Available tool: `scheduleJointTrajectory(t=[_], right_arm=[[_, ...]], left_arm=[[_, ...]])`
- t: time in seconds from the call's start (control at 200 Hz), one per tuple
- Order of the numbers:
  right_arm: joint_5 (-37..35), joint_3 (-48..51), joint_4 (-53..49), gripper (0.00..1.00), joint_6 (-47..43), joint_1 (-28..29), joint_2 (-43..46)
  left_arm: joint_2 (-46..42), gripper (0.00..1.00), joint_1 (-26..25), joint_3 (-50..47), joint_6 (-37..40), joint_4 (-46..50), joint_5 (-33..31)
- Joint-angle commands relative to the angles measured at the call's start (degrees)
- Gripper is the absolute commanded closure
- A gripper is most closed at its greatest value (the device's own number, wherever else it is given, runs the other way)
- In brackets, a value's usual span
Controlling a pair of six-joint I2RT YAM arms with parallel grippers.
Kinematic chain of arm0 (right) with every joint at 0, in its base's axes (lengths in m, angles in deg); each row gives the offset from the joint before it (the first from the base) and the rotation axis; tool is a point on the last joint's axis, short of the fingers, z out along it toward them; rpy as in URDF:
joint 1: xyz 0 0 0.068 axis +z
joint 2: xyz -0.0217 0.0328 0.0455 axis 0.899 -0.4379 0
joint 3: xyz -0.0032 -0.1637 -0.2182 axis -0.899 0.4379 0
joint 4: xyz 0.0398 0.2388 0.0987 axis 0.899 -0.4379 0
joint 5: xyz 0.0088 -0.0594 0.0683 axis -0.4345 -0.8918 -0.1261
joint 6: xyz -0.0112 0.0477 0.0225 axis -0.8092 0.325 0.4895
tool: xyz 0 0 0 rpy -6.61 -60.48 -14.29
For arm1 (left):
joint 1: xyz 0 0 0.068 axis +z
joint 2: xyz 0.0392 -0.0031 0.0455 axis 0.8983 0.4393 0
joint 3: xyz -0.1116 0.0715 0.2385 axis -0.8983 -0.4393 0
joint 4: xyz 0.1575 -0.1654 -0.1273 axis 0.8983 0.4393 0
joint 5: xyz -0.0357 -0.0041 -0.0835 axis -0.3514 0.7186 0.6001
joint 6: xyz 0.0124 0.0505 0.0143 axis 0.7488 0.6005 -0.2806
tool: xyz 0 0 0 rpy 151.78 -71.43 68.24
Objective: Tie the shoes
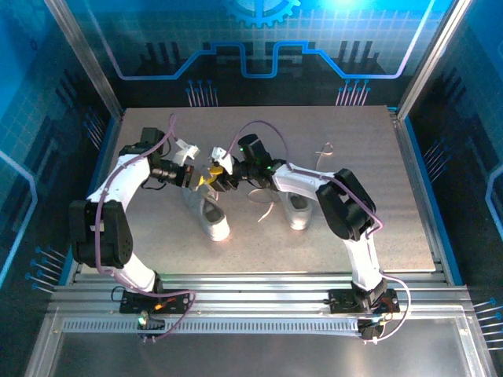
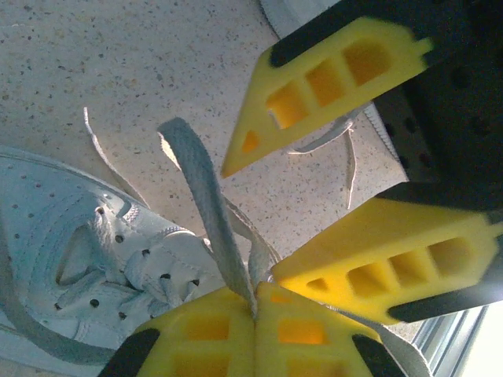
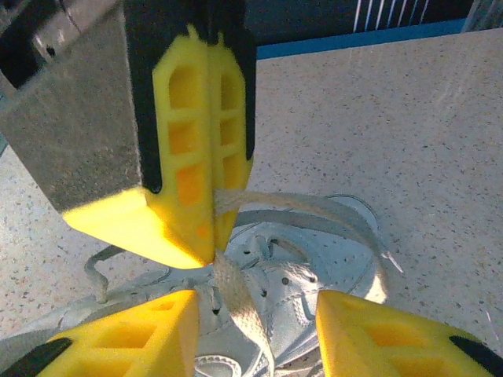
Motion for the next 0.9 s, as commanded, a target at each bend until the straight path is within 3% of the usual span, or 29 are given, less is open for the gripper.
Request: scheduleJointTrajectory(t=[0.0, 0.13, 0.29, 0.32, 0.435, 0.57, 0.68, 0.815, 0.895], right_arm=[[1.5, -2.6, -1.9, 0.55, -3.7, 1.2, -2.2], [1.4, -4.7, -2.1, 0.60, -4.0, 1.6, -3.9], [-2.3, -1.9, 3.6, 1.00, -1.7, 2.1, -2.3], [-2.9, -0.8, 4.8, 1.00, -1.6, 2.1, -1.7], [-5.2, 2.1, 8.0, 1.00, -1.7, 2.1, -0.3], [-5.3, 2.5, 7.2, 1.00, -2.1, 1.9, -0.2], [-5.0, 2.3, 7.4, 1.00, -1.5, 1.6, -0.3], [-4.4, 1.4, 6.8, 1.00, -0.9, 1.5, -1.0], [-4.1, 1.4, 6.8, 1.00, -0.4, 1.3, -1.2]], left_arm=[[0.2, 1.00, 0.5, 1.7, 1.2, 1.7, 2.8], [-0.2, 1.00, 0.5, 1.7, 1.0, 1.7, 3.3], [-1.5, 1.00, 0.5, 0.2, 0.9, 0.1, 3.5], [-2.2, 1.00, 0.5, -0.6, 1.1, -0.9, 3.4], [-5.7, 0.75, 0.7, -4.3, 2.1, -5.5, 3.0], [-11.4, 0.58, 2.8, -8.6, 3.6, -11.6, 0.6], [-16.7, 0.52, 5.6, -12.4, 7.0, -16.6, -3.5], [-20.5, 0.41, 6.9, -17.8, 22.5, -19.2, -15.0], [-19.8, 0.42, 8.3, -19.1, 27.0, -20.1, -16.2]])
